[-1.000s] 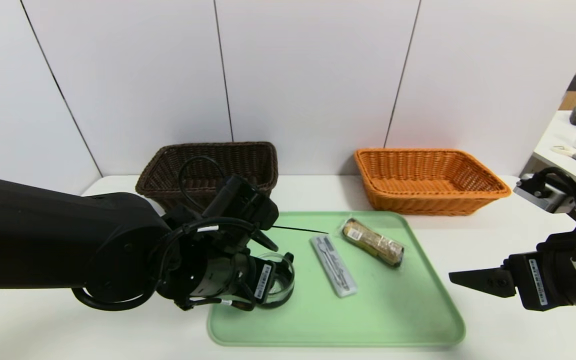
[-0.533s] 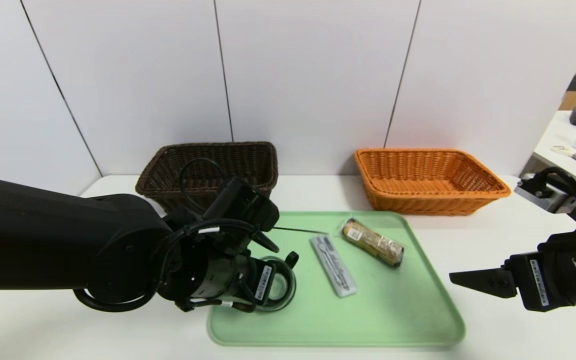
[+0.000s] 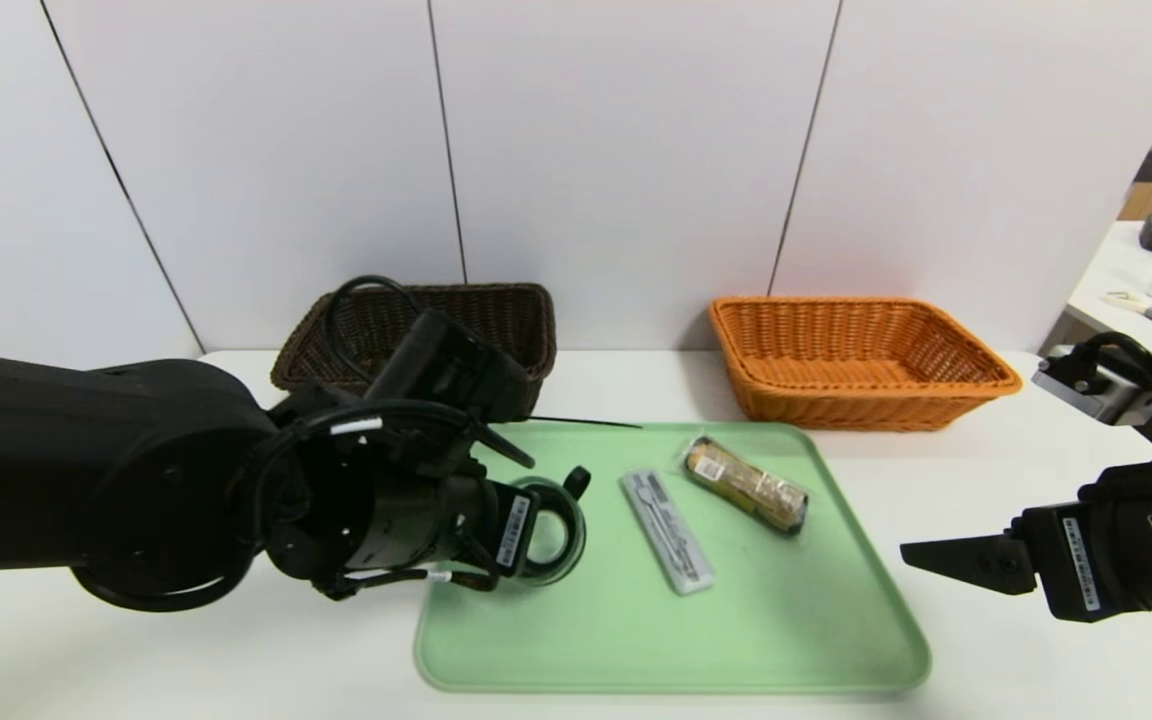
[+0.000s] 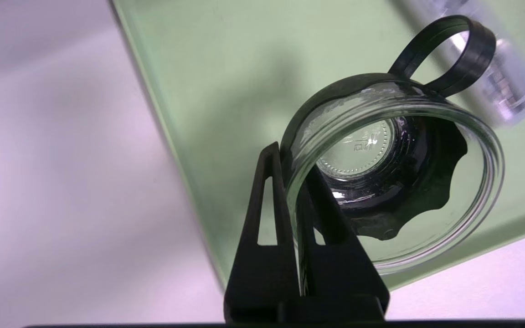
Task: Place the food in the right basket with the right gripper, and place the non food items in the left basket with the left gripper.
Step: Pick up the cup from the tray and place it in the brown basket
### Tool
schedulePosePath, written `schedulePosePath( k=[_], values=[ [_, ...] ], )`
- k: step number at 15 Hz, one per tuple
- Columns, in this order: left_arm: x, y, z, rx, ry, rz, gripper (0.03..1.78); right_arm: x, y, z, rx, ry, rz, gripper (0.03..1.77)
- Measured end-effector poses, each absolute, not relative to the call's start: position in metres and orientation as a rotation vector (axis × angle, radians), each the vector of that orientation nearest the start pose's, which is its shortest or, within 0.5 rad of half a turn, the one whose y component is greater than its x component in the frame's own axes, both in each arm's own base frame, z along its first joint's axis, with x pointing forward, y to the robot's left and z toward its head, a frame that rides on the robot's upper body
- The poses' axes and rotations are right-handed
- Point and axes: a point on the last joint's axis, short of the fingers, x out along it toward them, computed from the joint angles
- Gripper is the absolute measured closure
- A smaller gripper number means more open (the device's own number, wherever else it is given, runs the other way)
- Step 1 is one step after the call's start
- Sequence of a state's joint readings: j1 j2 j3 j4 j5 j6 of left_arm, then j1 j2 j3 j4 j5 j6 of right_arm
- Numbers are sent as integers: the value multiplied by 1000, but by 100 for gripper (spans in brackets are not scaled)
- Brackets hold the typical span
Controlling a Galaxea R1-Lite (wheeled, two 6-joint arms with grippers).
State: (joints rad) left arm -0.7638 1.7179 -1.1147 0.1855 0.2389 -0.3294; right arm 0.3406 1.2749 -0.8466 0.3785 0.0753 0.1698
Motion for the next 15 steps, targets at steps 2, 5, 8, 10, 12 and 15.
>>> schedulePosePath(
  k=[2, 5, 8, 10, 12, 15],
  values=[
    [228, -196, 212, 34, 687, -363, 172, 163, 59, 209, 51, 836, 323, 10],
    [246, -171, 248, -8, 568, -304, 172, 163, 59, 209, 51, 836, 323, 10],
    [269, -151, 264, -49, 509, -228, 172, 163, 59, 208, 51, 838, 322, 10],
    [284, -145, 269, -73, 485, -193, 172, 164, 59, 207, 50, 843, 321, 10],
    [296, -142, 274, -90, 463, -171, 172, 163, 59, 205, 49, 850, 319, 10],
    [318, -138, 274, -104, 451, -136, 172, 163, 59, 204, 49, 855, 317, 10]
  ],
)
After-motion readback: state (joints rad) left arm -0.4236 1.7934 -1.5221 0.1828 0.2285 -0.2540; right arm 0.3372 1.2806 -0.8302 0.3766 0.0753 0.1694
